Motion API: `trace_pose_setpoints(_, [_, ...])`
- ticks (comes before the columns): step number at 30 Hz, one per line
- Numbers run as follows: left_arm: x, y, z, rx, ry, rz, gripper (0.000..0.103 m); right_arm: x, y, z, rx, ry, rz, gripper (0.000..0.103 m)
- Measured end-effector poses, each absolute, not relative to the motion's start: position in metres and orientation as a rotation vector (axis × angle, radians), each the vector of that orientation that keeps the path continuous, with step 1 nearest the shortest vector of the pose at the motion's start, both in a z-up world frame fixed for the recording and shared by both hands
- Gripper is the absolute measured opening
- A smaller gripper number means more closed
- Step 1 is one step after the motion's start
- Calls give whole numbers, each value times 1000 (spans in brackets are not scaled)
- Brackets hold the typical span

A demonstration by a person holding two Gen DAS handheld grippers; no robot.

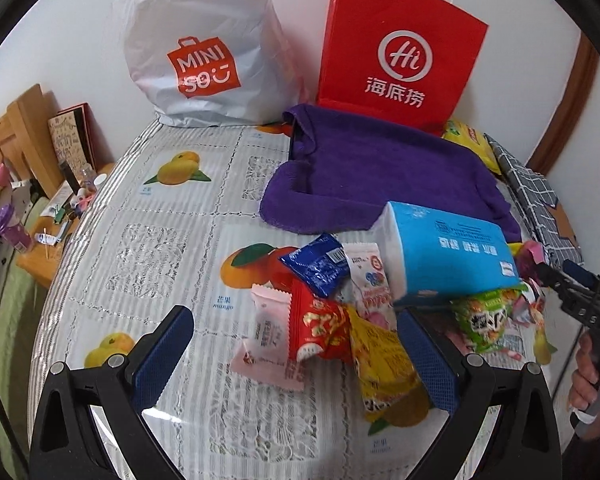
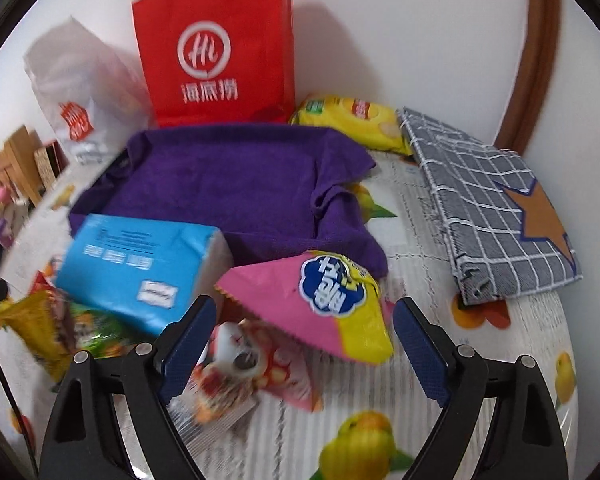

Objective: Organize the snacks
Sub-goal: 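Grasp the pink-yellow chip bag with the right tool while the left tool grasps a yellow candy packet, then carry the chip bag and yellow packet onto the purple towel with both tools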

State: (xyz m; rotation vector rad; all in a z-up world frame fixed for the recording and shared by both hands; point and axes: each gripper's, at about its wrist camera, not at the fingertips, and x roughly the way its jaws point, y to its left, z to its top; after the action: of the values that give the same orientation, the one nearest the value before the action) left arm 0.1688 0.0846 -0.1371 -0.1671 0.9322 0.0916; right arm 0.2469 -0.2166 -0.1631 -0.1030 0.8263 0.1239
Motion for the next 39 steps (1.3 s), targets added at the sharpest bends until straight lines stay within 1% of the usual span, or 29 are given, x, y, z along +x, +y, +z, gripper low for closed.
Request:
trace_pose_setpoints(5, [181, 80, -142, -168, 949, 76, 102, 270, -223, -183, -116, 879, 113, 90])
trace_pose_setpoints(9, [187, 78, -148, -210, 981, 31, 102, 282, -233, -193, -61, 919, 140, 90])
trace_pose_setpoints(12, [186, 70, -152, -211, 1009, 4, 102, 283, -234, -193, -51, 909, 159, 81])
trace_pose_setpoints(13, [185, 68, -152, -209, 1014, -2, 102, 282, -235, -193, -52, 905, 155, 76])
trace_pose_setpoints(14, [182, 65, -153, -209, 1019, -8, 102, 281, -235, -192, -53, 902, 155, 73])
trace_pose_setpoints(17, [175, 59, -154, -217, 1024, -23, 102, 274, -236, -189, -59, 880, 155, 71])
trace_pose_setpoints(23, [170, 41, -161, -199, 1041, -59, 101, 254, -245, -173, -44, 820, 131, 70])
trace_pose_setpoints(24, [170, 38, -163, -197, 1043, -65, 97, 251, -247, -170, -39, 812, 129, 70])
trace_pose_setpoints(25, [170, 37, -165, -200, 1046, -68, 92, 247, -249, -167, -38, 805, 127, 70])
trace_pose_setpoints(26, [170, 35, -167, -206, 1051, -73, 89, 241, -251, -164, -39, 797, 124, 70])
trace_pose_setpoints(28, [171, 34, -171, -228, 1060, -83, 77, 227, -254, -158, -37, 781, 111, 70])
trace_pose_setpoints(29, [172, 34, -174, -237, 1061, -88, 74, 221, -255, -156, -35, 775, 109, 70])
trace_pose_setpoints(30, [173, 34, -177, -245, 1063, -94, 68, 215, -256, -155, -33, 772, 108, 70])
trace_pose_setpoints(31, [173, 35, -179, -252, 1062, -104, 60, 209, -257, -154, -29, 768, 108, 70])
trace_pose_setpoints(32, [174, 35, -181, -263, 1063, -120, 57, 200, -259, -152, -24, 765, 105, 70])
trace_pose_setpoints(34, [172, 36, -180, -262, 1049, -129, 54, 185, -260, -151, -22, 762, 94, 70])
trace_pose_setpoints(39, [156, 35, -171, -253, 1018, -172, 54, 154, -262, -151, 4, 756, 59, 70])
